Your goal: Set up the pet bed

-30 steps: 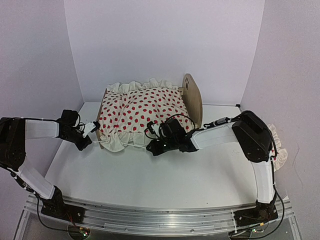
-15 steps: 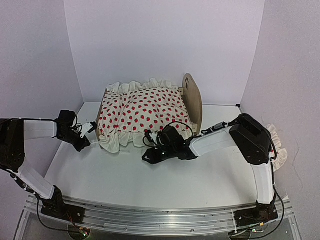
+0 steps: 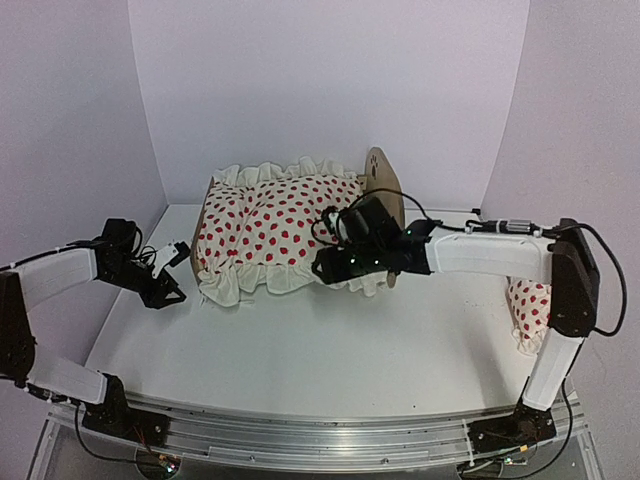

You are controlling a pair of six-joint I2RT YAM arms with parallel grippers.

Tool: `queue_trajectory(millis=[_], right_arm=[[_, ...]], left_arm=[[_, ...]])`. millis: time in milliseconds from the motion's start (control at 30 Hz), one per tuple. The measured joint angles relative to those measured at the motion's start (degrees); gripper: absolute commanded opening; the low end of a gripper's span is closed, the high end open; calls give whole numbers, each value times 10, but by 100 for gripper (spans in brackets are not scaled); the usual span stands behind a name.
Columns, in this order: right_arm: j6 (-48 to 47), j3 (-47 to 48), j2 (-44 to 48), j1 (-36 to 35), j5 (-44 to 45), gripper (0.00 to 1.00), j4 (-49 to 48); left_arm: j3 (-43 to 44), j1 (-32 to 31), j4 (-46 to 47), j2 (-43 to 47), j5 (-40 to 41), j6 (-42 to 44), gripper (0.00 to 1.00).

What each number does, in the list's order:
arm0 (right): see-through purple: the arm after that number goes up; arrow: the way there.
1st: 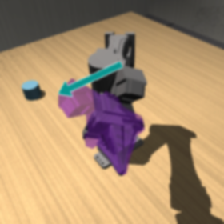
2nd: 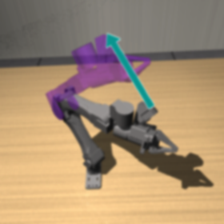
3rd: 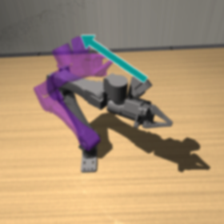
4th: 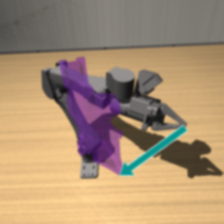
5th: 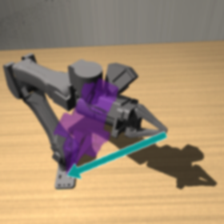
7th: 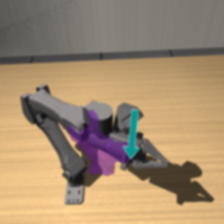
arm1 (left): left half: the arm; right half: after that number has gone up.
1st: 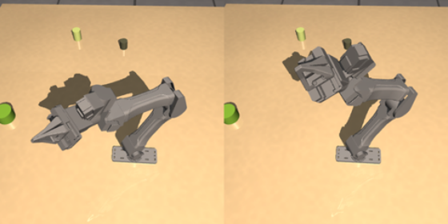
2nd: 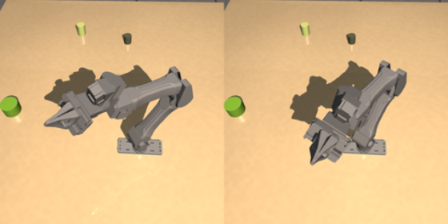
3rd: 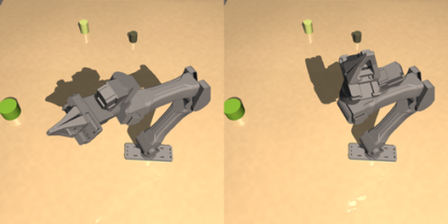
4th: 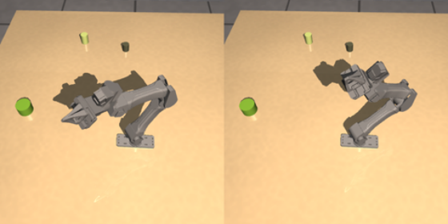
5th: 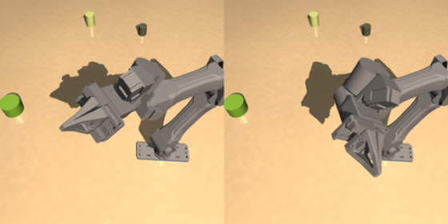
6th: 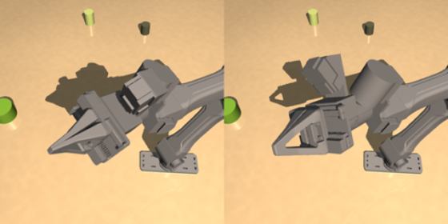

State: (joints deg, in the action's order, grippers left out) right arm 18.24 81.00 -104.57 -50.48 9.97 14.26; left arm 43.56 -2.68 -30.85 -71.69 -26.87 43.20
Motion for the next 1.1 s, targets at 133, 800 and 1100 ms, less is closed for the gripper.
queue_trajectory(millis=[133, 800, 1100], right_arm=[[-4, 69, 13, 29, 75, 61, 93], [-16, 292, -217, 124, 211, 4, 254], [-60, 292, -210, 132, 241, 0, 276]], left_arm=[[-14, -9, -16, 87, -1, 51, 58], [2, -209, 233, -46, 191, 184, 56], [2, -209, 269, -68, 207, 202, 48]])
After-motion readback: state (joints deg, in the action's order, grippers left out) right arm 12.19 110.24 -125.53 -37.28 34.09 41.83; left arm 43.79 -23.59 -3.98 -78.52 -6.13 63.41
